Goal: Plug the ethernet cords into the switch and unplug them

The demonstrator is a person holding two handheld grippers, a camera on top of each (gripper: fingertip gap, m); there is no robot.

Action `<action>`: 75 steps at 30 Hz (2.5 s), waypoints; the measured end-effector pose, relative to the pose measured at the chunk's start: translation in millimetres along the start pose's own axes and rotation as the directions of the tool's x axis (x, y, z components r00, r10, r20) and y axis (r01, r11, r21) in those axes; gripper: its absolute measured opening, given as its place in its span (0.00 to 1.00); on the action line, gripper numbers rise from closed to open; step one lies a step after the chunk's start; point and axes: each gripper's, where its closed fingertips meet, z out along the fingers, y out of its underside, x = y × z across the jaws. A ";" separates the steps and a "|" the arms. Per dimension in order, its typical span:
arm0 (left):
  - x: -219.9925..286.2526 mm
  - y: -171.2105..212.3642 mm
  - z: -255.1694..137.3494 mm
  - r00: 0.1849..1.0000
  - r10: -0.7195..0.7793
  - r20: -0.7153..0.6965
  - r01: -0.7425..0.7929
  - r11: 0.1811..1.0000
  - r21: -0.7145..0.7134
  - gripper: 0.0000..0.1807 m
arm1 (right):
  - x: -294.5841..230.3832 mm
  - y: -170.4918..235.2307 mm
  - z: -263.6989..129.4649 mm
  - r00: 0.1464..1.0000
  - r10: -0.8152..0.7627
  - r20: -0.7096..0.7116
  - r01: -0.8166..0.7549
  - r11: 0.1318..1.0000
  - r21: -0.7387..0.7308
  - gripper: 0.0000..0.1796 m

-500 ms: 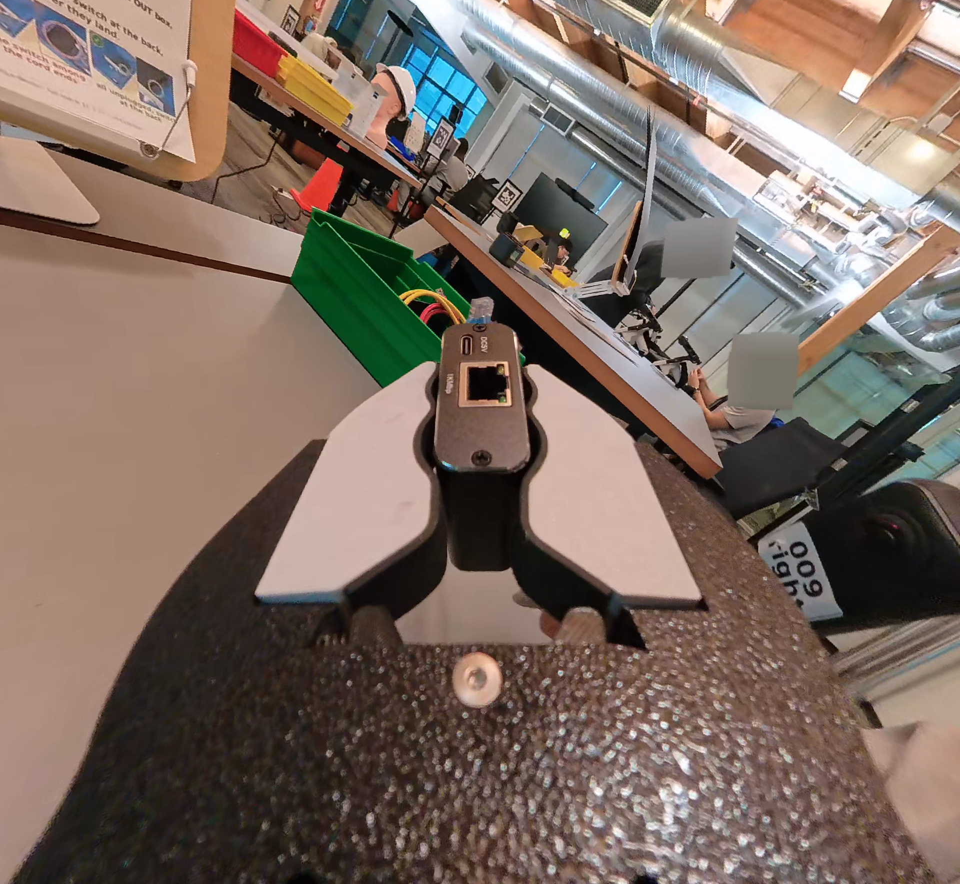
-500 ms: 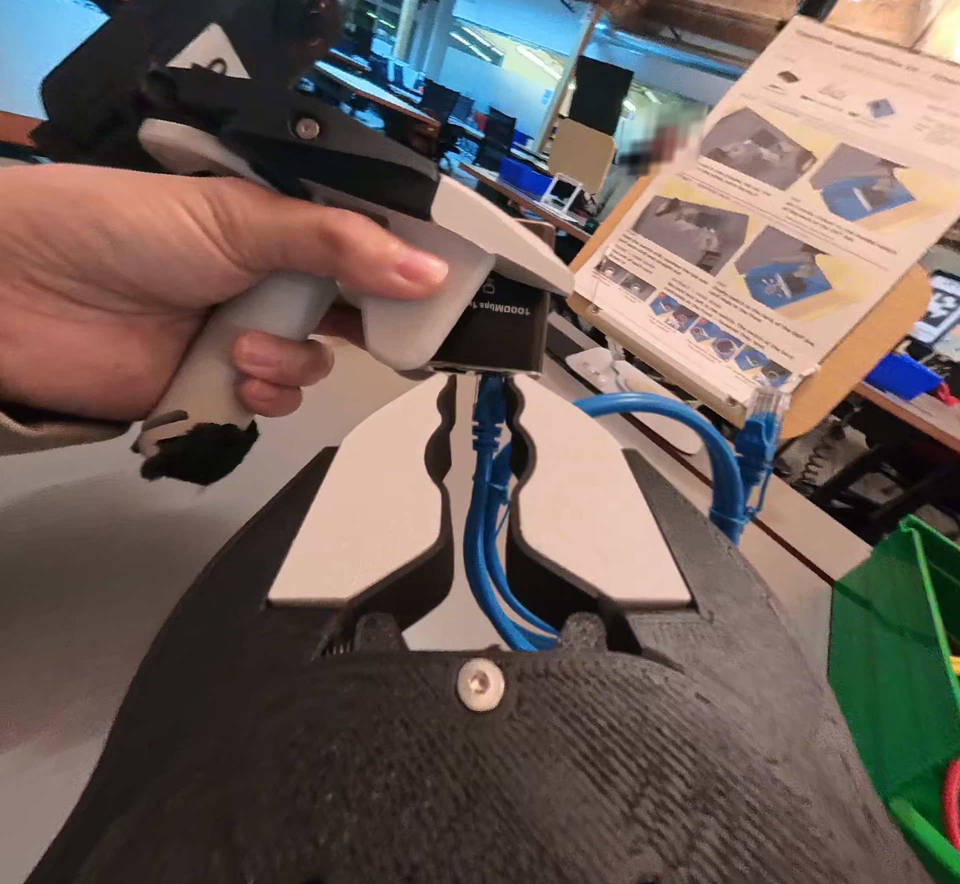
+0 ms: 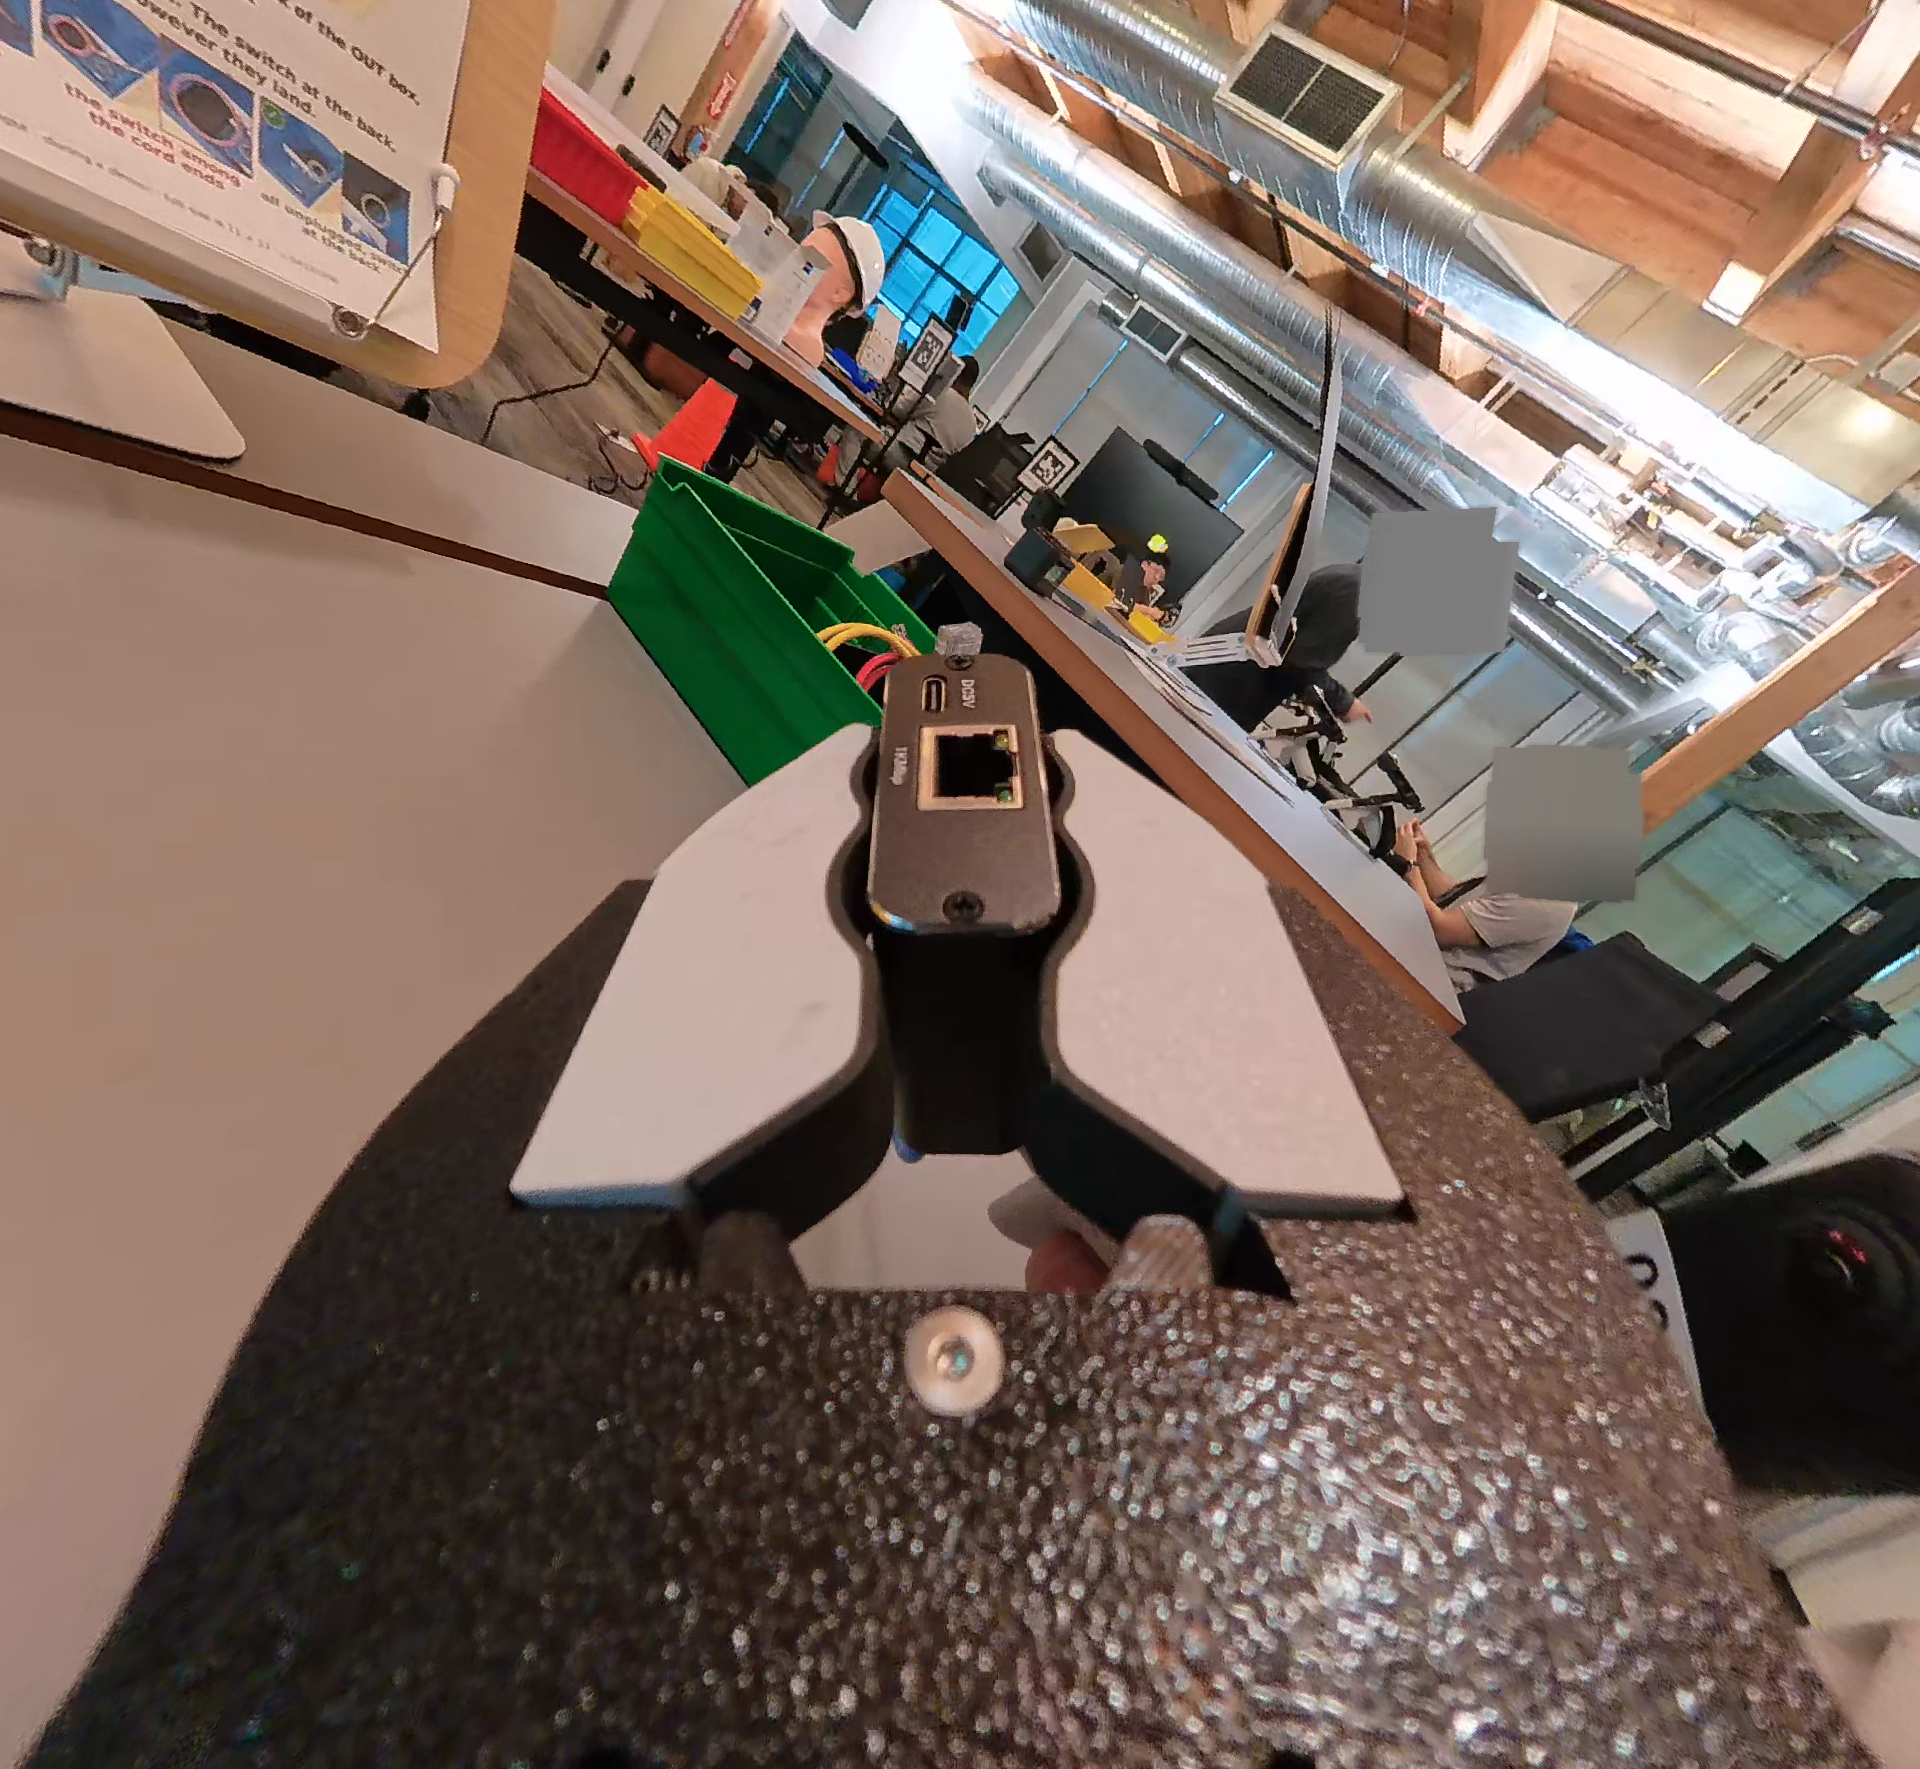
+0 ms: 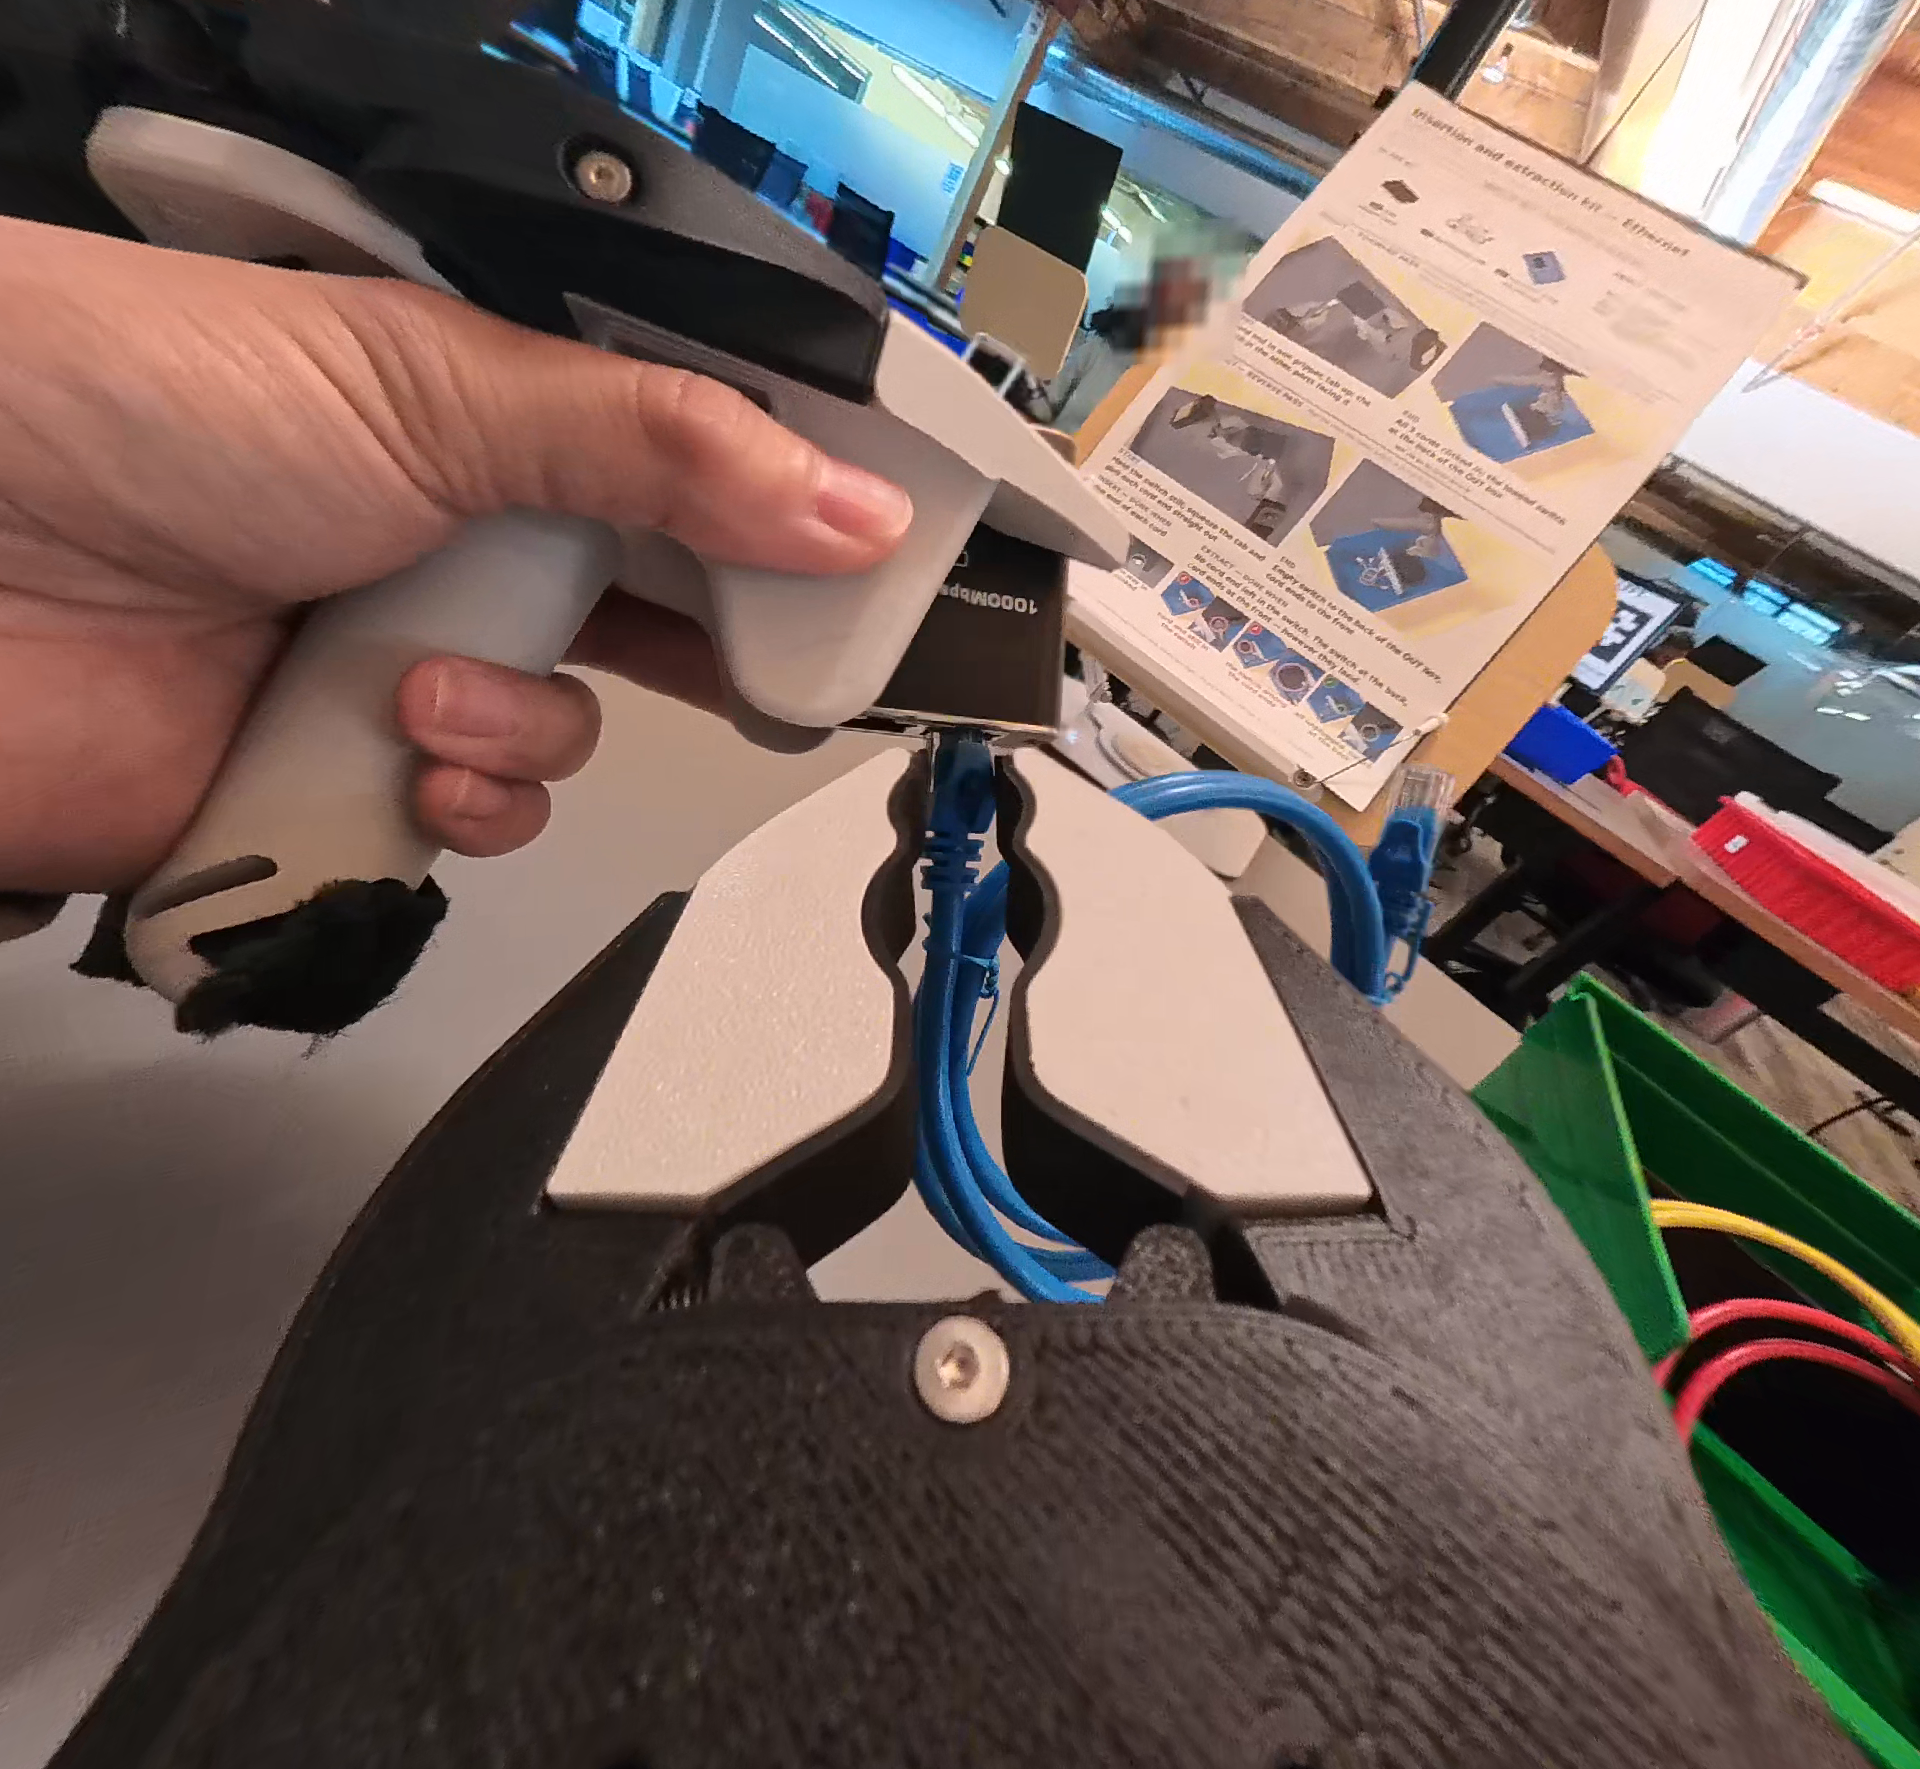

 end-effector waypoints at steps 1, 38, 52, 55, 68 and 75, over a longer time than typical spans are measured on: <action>0.1 -0.5 0.3 1.000 0.000 0.006 0.000 1.000 0.009 0.14 | -0.1 0.4 0.1 1.000 -0.014 -0.009 0.014 1.000 -0.001 0.08; 91.9 17.3 -5.5 0.788 0.358 -0.501 -0.457 0.885 -0.087 0.14 | 12.0 -34.0 -47.2 0.455 0.577 0.678 -0.743 0.666 -0.068 0.16; 83.1 18.2 -13.9 0.800 0.228 -0.555 -0.377 0.911 -0.168 0.14 | -8.7 -25.3 -46.1 0.462 0.556 0.691 -0.646 0.745 -0.168 0.14; 81.8 18.5 -15.3 0.798 0.197 -0.570 -0.354 0.918 -0.178 0.14 | -10.5 -24.8 -46.1 0.472 0.547 0.691 -0.631 0.757 -0.169 0.14; 75.5 21.5 -13.3 0.781 0.225 -0.582 -0.404 0.893 -0.197 0.14 | -2.4 -27.9 -41.5 0.481 0.570 0.666 -0.678 0.723 -0.130 0.08; 76.2 17.0 -9.8 0.785 0.222 -0.579 -0.386 0.906 -0.176 0.15 | 0.5 -29.8 -40.7 0.436 0.602 0.669 -0.717 0.681 -0.146 0.08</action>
